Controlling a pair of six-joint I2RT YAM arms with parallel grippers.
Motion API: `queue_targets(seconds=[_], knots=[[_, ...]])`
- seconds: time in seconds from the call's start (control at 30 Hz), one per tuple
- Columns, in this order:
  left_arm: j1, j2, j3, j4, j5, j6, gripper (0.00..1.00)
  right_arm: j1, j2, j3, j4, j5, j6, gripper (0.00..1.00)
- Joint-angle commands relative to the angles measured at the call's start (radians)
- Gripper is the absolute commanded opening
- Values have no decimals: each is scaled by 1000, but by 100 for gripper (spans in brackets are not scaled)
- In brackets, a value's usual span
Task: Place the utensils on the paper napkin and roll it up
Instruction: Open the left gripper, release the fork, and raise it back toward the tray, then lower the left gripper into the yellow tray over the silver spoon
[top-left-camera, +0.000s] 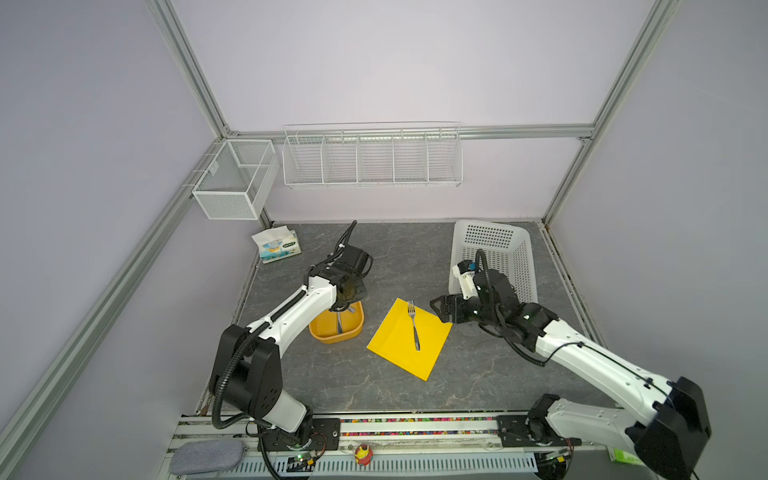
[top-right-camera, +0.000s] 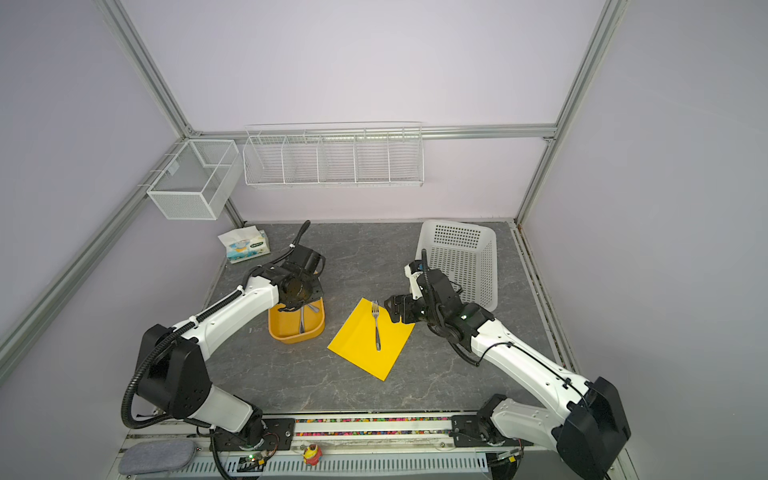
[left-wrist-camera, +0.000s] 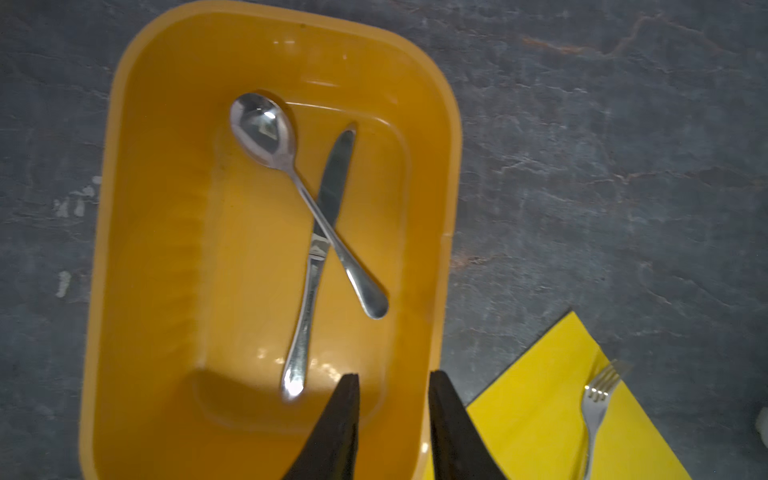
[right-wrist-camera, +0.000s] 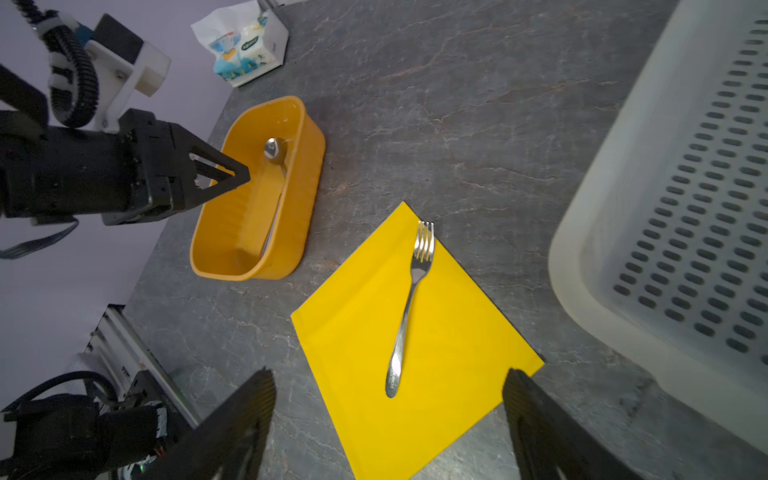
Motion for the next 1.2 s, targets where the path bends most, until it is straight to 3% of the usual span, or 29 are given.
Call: queue_targets(seconds=[0.0, 0.2, 0.6, 1.17], knots=[[75, -28, -31, -4, 60, 57, 31, 35, 62, 66, 23, -58, -34, 89], [155, 31, -35, 1, 107, 67, 32, 78, 202, 181, -37, -75, -53, 89], [191, 232, 83, -20, 155, 67, 31, 167, 383, 357, -163, 6, -95, 88], [217, 405, 199, -52, 143, 91, 23, 176, 413, 396, -224, 132, -71, 88]])
